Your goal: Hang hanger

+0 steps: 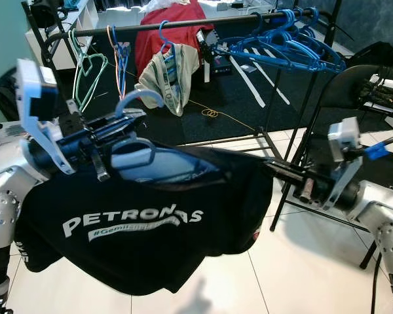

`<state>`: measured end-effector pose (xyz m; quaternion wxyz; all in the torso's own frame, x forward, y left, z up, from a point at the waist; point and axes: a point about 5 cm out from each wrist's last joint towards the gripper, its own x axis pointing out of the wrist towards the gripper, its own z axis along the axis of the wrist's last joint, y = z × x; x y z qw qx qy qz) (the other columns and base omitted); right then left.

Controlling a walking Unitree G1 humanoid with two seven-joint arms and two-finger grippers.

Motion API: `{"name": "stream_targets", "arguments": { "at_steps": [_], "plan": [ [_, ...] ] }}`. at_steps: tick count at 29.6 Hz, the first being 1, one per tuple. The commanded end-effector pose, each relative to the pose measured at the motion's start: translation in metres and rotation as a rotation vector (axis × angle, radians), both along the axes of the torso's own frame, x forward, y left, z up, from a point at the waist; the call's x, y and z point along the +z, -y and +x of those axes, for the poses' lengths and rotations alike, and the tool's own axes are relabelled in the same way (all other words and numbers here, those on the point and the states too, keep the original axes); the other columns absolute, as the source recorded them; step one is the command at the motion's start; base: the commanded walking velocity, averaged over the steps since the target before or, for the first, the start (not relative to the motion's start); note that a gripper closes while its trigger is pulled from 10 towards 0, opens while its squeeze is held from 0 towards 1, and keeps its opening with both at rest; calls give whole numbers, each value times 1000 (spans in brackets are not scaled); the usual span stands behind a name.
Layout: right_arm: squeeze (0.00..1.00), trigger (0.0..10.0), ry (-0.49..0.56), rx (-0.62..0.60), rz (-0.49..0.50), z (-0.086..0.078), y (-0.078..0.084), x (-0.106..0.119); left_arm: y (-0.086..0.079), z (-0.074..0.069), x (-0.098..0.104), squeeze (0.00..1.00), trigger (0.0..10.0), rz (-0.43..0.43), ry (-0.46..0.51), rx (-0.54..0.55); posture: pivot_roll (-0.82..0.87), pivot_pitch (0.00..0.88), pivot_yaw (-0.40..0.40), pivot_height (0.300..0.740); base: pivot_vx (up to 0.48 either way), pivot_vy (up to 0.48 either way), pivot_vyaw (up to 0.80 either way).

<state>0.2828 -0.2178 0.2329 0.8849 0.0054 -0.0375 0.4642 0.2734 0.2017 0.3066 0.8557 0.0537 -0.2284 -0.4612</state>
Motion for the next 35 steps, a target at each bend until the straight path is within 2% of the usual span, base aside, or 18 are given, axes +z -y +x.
{"name": "stream_targets", "arguments": {
  "at_steps": [1, 2, 5, 6, 7, 10, 11, 13, 16, 21, 24, 26, 27, 28, 32, 35],
  "plan": [
    [0, 0, 23, -43, 10, 2, 8, 5, -5, -5, 6, 0, 10000, 9, 36, 8, -99, 101, 72, 740, 0, 0, 0],
    [0, 0, 23, -43, 10, 2, 8, 5, -5, -5, 6, 0, 10000, 9, 36, 8, -99, 101, 72, 740, 0, 0, 0],
    [0, 0, 32, -182, -31, 13, 23, 4, -4, -17, 14, 0, 10000, -7, 68, -82, -101, 103, 65, 740, 0, 0, 0],
    [0, 0, 32, -182, -31, 13, 23, 4, -4, -17, 14, 0, 10000, -7, 68, -82, -101, 103, 65, 740, 0, 0, 0],
    [0, 0, 30, -257, -44, 18, 30, 3, 0, -30, 17, 0, 10000, 9, 85, -195, -101, 103, 65, 740, 0, 0, 0],
    [0, 0, 29, -279, -44, 20, 32, 2, 1, -34, 18, 0, 10000, 12, 89, -228, -101, 103, 65, 740, 0, 0, 0],
    [0, 0, 30, -301, -39, 21, 34, 3, 3, -40, 18, 0, 10000, 39, 93, -278, -101, 106, 66, 740, 0, 0, 0],
    [0, 0, 30, -301, -39, 21, 34, 3, 3, -40, 18, 0, 10000, 39, 93, -278, -101, 106, 66, 740, 0, 0, 0],
    [0, 0, 31, -331, -24, 24, 38, 4, 5, -47, 16, 0, 10000, 87, 93, -332, -99, 107, 65, 740, 0, 0, 0],
    [0, 0, 19, -312, -39, 24, 34, 0, 7, -41, 18, 0, 10000, 40, 109, -288, -102, 108, 65, 740, 0, 0, 0],
    [0, 0, 8, -268, -59, 22, 24, -6, 10, -33, 20, 0, 10000, -10, 113, -237, -102, 108, 65, 740, 0, 0, 0],
    [0, 0, 5, -219, -52, 20, 15, -8, 9, -17, 18, 0, 10000, -27, 110, -107, -103, 108, 65, 740, 0, 0, 0],
    [0, 0, 5, -219, -52, 20, 15, -8, 9, -17, 18, 0, 10000, -27, 110, -107, -103, 108, 65, 740, 0, 0, 0],
    [0, 0, 6, -202, -47, 18, 12, -8, 5, -10, 18, 0, 10000, -41, 110, -37, -103, 108, 65, 740, 0, 0, 0],
    [0, 0, 8, -204, -54, 18, 13, -8, -2, -6, 22, 0, 10000, -90, 117, 13, -103, 108, 65, 740, 0, 0, 0],
    [0, 0, 11, -216, -50, 19, 15, -7, -4, -7, 21, 0, 10000, -88, 115, 11, -106, 110, 68, 740, 0, 0, 0]
  ]
}}
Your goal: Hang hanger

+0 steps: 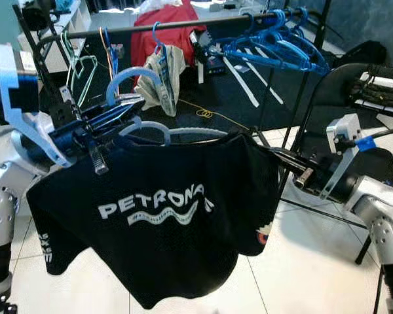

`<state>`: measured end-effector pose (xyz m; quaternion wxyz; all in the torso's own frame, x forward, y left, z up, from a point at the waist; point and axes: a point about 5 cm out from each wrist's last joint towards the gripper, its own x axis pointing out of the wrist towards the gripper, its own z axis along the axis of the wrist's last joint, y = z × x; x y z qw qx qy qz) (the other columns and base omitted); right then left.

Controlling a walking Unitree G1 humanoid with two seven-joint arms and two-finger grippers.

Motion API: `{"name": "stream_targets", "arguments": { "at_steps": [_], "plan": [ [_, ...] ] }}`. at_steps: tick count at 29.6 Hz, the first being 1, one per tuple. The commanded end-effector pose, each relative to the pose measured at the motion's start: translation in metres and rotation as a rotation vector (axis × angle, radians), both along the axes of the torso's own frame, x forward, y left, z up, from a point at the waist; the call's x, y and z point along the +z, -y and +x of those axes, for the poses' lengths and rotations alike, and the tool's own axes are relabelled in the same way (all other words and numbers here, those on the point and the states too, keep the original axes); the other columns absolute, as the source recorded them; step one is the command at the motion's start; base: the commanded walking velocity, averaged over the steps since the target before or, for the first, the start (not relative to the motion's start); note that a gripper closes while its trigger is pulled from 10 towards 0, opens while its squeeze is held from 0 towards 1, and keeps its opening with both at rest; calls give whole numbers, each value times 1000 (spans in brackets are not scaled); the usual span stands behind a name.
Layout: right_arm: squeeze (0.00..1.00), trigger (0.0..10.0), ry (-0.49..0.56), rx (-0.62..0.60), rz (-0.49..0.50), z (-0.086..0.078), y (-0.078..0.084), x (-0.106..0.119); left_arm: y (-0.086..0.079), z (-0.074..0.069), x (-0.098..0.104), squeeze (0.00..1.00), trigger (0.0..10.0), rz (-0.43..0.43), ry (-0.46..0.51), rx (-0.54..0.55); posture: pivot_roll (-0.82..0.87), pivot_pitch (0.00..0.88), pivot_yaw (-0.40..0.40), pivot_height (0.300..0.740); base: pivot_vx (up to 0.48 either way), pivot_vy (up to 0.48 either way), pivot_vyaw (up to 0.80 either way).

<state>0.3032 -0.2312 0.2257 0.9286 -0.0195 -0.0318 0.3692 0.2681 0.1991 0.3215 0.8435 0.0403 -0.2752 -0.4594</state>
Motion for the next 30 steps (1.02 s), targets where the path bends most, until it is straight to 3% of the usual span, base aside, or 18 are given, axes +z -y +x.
{"name": "stream_targets", "arguments": {
  "at_steps": [1, 10, 18, 23, 30],
  "plan": [
    [0, 0, 5, -12, -5, -1, 2, 1, -7, -2, 6, 0, 10000, -15, 39, 27, -106, 110, 68, 740, 0, 0, 0],
    [0, 0, 23, -30, -5, 0, 5, 5, -8, 4, -5, 0, 10000, 40, 13, 85, -107, 108, 67, 740, 0, 0, 0],
    [0, 0, 54, -87, 16, 2, 17, 14, -28, 11, -16, 0, 10000, 138, -17, 188, -107, 103, 69, 740, 0, 0, 0],
    [0, 0, 60, -109, 20, 3, 21, 16, -35, 10, -15, 0, 10000, 133, -17, 207, -107, 103, 69, 740, 0, 0, 0],
    [0, 0, 43, -99, 10, 3, 16, 9, -34, 4, -5, 0, 10000, 55, 19, 156, -104, 99, 70, 740, 0, 0, 0]
  ]
}}
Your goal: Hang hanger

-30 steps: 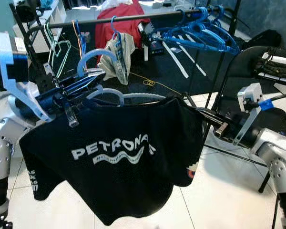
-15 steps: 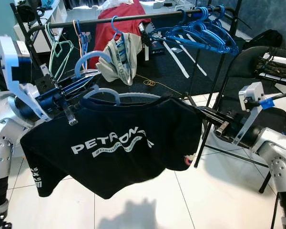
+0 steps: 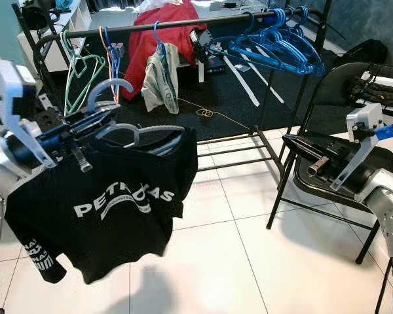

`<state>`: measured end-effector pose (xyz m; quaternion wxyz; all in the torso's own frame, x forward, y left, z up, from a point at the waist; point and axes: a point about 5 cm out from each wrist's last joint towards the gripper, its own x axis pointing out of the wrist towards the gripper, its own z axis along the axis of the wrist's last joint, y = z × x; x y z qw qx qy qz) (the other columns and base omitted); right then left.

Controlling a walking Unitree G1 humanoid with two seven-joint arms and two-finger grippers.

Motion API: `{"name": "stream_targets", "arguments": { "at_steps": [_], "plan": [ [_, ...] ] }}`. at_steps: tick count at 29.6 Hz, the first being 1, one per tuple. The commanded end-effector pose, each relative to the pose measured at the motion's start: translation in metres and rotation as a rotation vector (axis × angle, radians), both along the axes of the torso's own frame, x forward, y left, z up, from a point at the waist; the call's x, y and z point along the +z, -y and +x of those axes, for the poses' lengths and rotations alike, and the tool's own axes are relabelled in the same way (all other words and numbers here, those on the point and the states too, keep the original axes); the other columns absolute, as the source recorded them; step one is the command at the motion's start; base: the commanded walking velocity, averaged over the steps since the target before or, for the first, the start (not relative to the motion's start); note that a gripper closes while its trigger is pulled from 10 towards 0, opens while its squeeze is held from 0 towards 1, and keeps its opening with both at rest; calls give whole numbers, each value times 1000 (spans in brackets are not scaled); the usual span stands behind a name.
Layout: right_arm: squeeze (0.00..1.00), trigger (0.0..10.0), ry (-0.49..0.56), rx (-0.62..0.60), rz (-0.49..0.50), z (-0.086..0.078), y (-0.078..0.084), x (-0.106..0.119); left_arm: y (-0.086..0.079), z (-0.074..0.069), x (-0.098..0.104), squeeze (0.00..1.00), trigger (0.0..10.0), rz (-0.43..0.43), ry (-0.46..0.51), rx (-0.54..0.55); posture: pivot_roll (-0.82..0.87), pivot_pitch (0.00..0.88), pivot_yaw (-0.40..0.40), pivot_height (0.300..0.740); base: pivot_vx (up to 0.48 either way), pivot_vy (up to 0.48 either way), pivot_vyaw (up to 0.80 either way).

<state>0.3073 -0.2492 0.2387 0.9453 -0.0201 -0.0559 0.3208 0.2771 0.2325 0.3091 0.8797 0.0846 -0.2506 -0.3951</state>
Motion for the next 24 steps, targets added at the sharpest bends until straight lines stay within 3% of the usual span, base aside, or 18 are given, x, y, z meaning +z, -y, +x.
{"name": "stream_targets", "arguments": {
  "at_steps": [1, 2, 3, 4, 6, 7, 9, 12, 13, 18, 24],
  "plan": [
    [0, 0, -12, 9, -19, -1, -5, -8, 2, -9, 10, 0, 10000, -19, 47, -49, -104, 99, 70, 740, 0, 0, 0],
    [0, 0, -12, 9, -19, -1, -5, -8, 2, -9, 10, 0, 10000, -19, 47, -49, -104, 99, 70, 740, 0, 0, 0],
    [0, 8431, -24, 2, -15, 1, -5, -10, 7, -13, 13, 0, 10000, -24, 57, -104, -104, 99, 70, 740, 0, 0, 0],
    [0, 10000, -25, 18, 20, 0, -6, -9, 10, -19, 13, 0, 10000, -14, 61, -164, -104, 99, 70, 740, 0, 0, 0],
    [0, 10000, -25, 41, 60, -2, -6, -6, 12, -23, 13, 0, 10000, -4, 61, -203, -104, 99, 70, 740, 0, 0, 0],
    [1000, 10000, -14, 89, 125, -6, -5, 0, 13, -27, 12, 0, 10000, 8, 59, -237, -104, 99, 70, 740, 0, 0, 0],
    [1000, 10000, -14, 89, 125, -6, -5, 0, 13, -27, 12, 0, 10000, 8, 59, -237, -104, 99, 70, 740, 0, 0, 0],
    [1000, 10000, 7, 235, 212, -23, 5, 11, 13, -31, 14, 0, 10000, 34, 55, -283, -103, 102, 65, 740, 0, 0, 0],
    [1000, 10000, 7, 235, 212, -23, 5, 11, 13, -31, 14, 0, 10000, 34, 55, -283, -103, 102, 65, 740, 0, 0, 0],
    [1000, 10000, -60, 402, 83, -47, 16, 10, 16, -34, 26, 0, 10000, 21, 92, -308, -105, 107, 65, 740, 0, 0, 0],
    [1000, 10000, -121, 413, 3, -51, 17, -1, 27, -38, 32, 0, 10000, -2, 118, -367, -106, 108, 64, 740, 0, 0, 0]
  ]
}}
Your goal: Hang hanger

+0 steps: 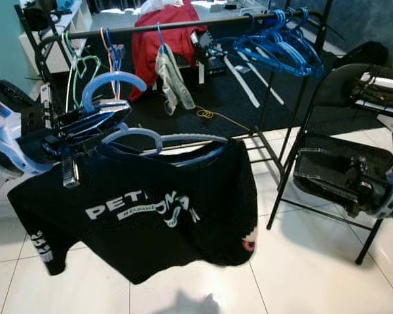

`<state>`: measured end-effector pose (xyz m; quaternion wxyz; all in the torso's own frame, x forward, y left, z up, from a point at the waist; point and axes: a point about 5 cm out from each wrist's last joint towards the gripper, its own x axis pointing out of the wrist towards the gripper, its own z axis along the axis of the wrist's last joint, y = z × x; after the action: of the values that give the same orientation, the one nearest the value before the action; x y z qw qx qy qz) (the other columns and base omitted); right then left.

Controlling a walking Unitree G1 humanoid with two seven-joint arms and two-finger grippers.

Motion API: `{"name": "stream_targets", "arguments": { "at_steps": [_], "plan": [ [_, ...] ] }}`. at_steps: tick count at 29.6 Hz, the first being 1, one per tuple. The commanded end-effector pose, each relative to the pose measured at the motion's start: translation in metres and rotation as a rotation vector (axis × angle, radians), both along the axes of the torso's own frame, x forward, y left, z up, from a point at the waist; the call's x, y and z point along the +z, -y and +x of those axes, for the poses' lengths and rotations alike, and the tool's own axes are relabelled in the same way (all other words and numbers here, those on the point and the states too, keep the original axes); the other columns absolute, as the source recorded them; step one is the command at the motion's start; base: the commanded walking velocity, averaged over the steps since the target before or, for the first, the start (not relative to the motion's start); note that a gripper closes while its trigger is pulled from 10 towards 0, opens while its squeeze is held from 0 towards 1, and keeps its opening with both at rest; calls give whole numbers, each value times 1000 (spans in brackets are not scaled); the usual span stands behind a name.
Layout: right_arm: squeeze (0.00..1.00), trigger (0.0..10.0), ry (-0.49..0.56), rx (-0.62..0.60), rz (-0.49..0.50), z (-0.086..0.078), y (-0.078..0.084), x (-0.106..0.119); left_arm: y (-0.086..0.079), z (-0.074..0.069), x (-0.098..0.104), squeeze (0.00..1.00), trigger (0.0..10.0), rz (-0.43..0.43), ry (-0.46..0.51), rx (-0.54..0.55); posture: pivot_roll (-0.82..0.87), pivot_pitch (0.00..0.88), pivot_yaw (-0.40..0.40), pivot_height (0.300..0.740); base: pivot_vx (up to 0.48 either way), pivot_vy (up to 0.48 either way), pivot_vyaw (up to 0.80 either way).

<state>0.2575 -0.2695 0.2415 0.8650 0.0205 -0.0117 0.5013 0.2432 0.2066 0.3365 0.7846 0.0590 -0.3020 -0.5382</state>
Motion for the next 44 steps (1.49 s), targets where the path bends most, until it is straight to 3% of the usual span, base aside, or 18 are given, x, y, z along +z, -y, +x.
{"name": "stream_targets", "arguments": {
  "at_steps": [1, 2, 3, 4, 5, 7, 12, 26, 27, 37, 44],
  "plan": [
    [1000, 10000, -7, 16, -23, -1, -3, -3, 1, -4, 5, 0, 10000, -8, 22, -17, -106, 108, 64, 740, 0, 0, 0],
    [702, 10000, -1, -17, -47, 3, -1, -6, 5, -6, 7, 0, 10000, -24, 27, -53, -105, 108, 64, 740, 0, 0, 0],
    [702, 10000, -1, -17, -47, 3, -1, -6, 5, -6, 7, 0, 10000, -24, 27, -53, -105, 108, 64, 740, 0, 0, 0],
    [0, 10000, -2, -25, -47, 5, -1, -7, 9, -8, 9, 0, 10000, -39, 28, -95, -105, 108, 64, 740, 0, 0, 0],
    [0, 10000, -2, -25, -47, 5, -1, -7, 9, -8, 9, 0, 10000, -39, 28, -95, -105, 108, 64, 740, 0, 0, 0],
    [0, 10000, -11, 12, -43, 6, -6, -7, 16, -14, 9, 0, 10000, -34, 13, -193, -98, 105, 61, 740, 0, 0, 0],
    [0, 10000, -24, 67, -50, 5, -14, -9, 19, -16, 6, 0, 10000, -19, 0, -238, -98, 105, 61, 740, 0, 0, 0],
    [0, 10000, -63, 233, -59, -4, -43, -14, 26, -15, 4, 0, 10000, -54, -2, -255, -102, 104, 61, 740, 0, 0, 0],
    [0, 0, -87, 281, -52, -6, -49, -17, 30, -14, 4, 0, 10000, -64, -5, -260, -100, 103, 60, 740, 0, 0, 0],
    [0, 0, -74, 236, -63, -2, -46, -17, 27, -10, 6, 0, 10000, -82, -7, -218, -102, 98, 62, 740, 0, 0, 0],
    [0, 0, -34, 138, -59, 3, -36, -11, 4, 3, 5, 0, 10000, -114, -11, -66, -106, 95, 63, 740, 0, 0, 0]
  ]
}}
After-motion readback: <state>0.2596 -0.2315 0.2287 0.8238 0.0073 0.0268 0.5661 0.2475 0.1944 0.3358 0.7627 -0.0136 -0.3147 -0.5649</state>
